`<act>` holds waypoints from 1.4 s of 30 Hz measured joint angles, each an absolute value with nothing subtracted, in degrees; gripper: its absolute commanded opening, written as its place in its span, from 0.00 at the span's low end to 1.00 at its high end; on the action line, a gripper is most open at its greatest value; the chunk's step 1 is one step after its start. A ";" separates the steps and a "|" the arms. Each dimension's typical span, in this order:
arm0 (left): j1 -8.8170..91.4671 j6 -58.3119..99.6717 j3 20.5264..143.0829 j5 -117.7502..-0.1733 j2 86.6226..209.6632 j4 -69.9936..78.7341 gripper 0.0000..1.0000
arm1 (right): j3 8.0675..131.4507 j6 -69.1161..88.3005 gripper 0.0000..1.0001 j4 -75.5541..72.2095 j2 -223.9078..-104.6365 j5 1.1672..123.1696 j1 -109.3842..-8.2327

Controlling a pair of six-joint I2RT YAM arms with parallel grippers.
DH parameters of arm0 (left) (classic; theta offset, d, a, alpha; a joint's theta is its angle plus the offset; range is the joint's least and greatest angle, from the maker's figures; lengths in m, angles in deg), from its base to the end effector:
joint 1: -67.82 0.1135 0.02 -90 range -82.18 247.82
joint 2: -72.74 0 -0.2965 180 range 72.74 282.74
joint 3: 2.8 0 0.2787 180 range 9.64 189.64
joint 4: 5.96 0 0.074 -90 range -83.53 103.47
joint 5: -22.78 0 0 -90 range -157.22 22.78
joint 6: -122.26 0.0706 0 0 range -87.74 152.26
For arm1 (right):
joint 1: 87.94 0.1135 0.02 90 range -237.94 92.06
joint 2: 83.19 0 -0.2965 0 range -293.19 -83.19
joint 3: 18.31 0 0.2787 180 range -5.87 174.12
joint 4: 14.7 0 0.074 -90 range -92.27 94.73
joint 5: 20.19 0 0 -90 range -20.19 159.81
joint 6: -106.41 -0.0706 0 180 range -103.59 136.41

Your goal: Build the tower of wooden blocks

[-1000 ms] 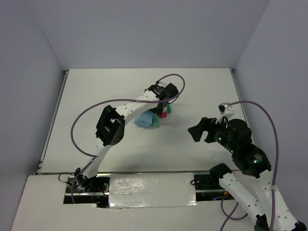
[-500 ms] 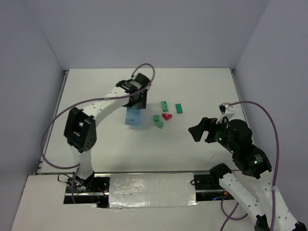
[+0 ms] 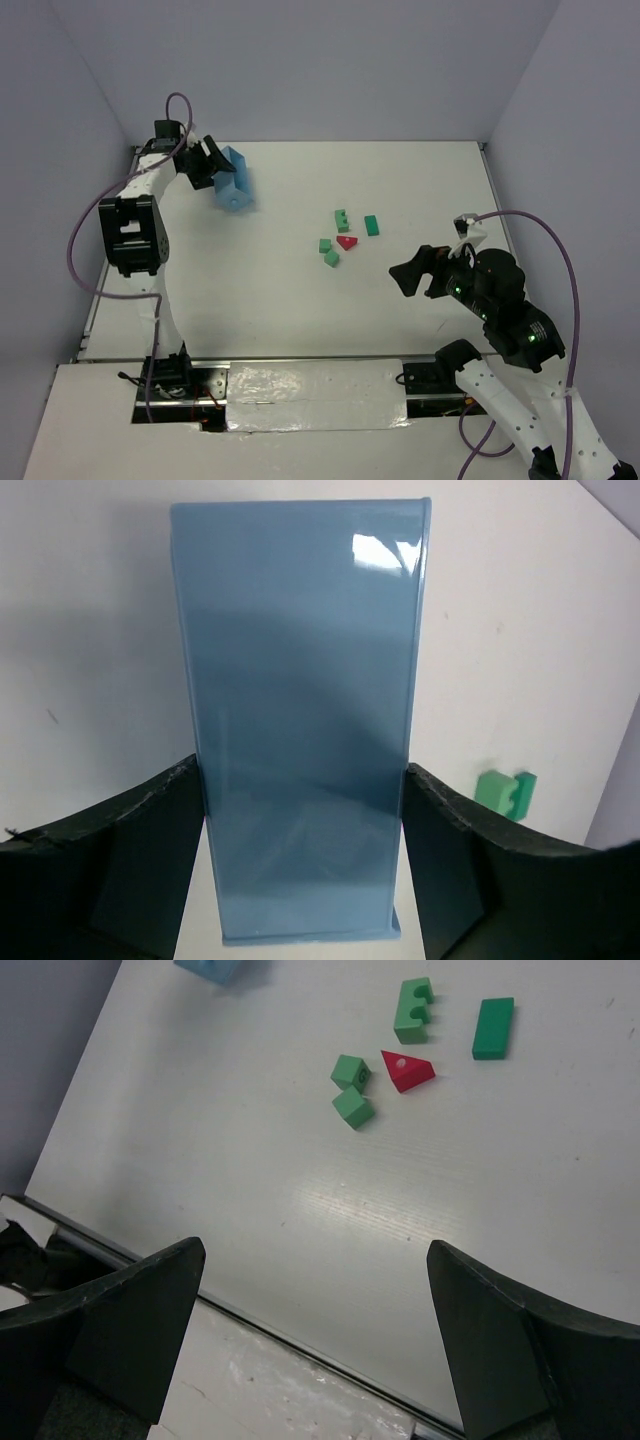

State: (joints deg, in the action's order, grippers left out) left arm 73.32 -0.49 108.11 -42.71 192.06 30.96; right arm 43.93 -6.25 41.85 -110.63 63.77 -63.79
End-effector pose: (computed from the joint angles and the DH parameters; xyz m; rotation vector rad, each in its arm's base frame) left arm 0.5384 0.0224 0.2329 -0.5796 2.3202 -0.7334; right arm 0.1061 0.0557 0.3558 -0.0976 2.0009 0.6359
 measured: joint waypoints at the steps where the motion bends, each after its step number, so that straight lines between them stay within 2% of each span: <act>1: 74.35 0.56 112.99 -41.53 196.06 31.71 0.54 | 43.88 -6.25 1.00 41.74 -110.59 63.29 -63.79; 5: 77.26 5.67 134.93 -40.48 210.60 42.20 0.73 | 42.99 -6.23 1.00 40.74 -110.59 61.80 -63.69; 6: 77.76 6.57 138.97 -40.15 212.79 44.52 0.82 | 42.70 -6.23 1.00 40.52 -110.59 61.54 -63.66; 7: 78.35 7.14 141.27 -40.11 213.97 45.78 0.87 | 42.46 -6.25 1.00 40.34 -110.61 61.36 -63.58; 8: 78.87 7.88 141.62 -40.22 214.03 46.77 0.99 | 42.35 -6.23 1.00 40.23 -110.68 61.21 -63.42; 9: 79.38 8.34 141.62 -40.35 213.92 48.06 1.00 | 42.31 -6.23 1.00 40.04 -110.87 60.95 -63.34; 26: 81.17 8.49 144.94 -57.03 211.80 56.52 0.99 | 41.30 -6.20 1.00 37.92 -112.84 58.43 -62.81; 28: 80.56 8.36 144.37 -60.41 210.01 57.02 0.92 | 41.30 -6.20 1.00 37.92 -112.77 58.43 -62.75; 29: 80.16 8.27 143.48 -62.14 208.68 57.17 0.81 | 41.30 -6.23 1.00 37.87 -112.71 58.43 -62.70; 32: 78.90 8.36 142.45 -67.06 205.62 57.98 0.62 | 41.00 -6.23 1.00 37.52 -112.36 58.41 -62.68; 42: 77.12 10.83 143.04 -72.96 206.93 59.93 0.57 | 40.45 -6.23 1.00 37.54 -111.24 58.35 -62.64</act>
